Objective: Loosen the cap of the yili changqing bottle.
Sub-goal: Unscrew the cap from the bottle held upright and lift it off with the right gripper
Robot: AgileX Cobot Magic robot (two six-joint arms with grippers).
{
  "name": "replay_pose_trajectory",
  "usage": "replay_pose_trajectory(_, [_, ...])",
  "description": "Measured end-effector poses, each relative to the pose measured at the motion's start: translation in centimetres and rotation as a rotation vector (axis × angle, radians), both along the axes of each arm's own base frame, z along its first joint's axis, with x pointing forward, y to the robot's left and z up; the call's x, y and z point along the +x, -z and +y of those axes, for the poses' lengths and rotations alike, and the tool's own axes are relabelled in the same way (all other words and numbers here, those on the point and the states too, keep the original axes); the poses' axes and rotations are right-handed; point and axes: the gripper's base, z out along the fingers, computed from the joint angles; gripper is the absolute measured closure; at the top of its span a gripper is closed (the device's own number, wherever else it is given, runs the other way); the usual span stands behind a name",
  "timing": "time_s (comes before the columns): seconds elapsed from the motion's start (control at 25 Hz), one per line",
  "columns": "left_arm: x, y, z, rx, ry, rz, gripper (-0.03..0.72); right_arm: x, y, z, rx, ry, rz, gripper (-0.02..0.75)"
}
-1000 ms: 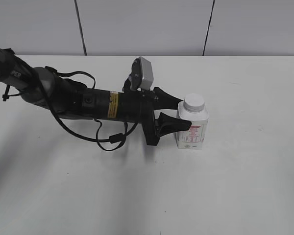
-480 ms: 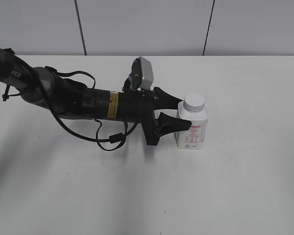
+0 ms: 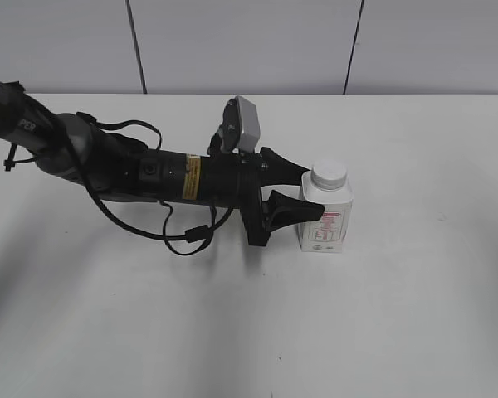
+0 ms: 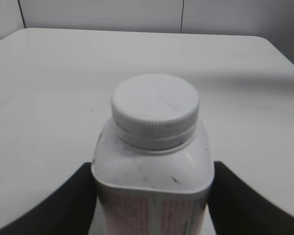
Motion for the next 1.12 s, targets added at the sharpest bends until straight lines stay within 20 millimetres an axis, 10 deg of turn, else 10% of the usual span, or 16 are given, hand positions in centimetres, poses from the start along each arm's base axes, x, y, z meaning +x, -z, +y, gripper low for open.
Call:
replay_pose_trajectory(0.52, [0.0, 0.0, 0.0, -0.001, 0.001, 0.0, 0.264, 12.0, 0.9, 1.2, -0.022, -0.001, 0.294, 0.29])
replay_pose_trajectory(1.12, [0.0, 0.0, 0.0, -0.001, 0.001, 0.0, 0.264, 20.3, 4.2, 3.2, 0.068, -0.027, 0.432, 0.291])
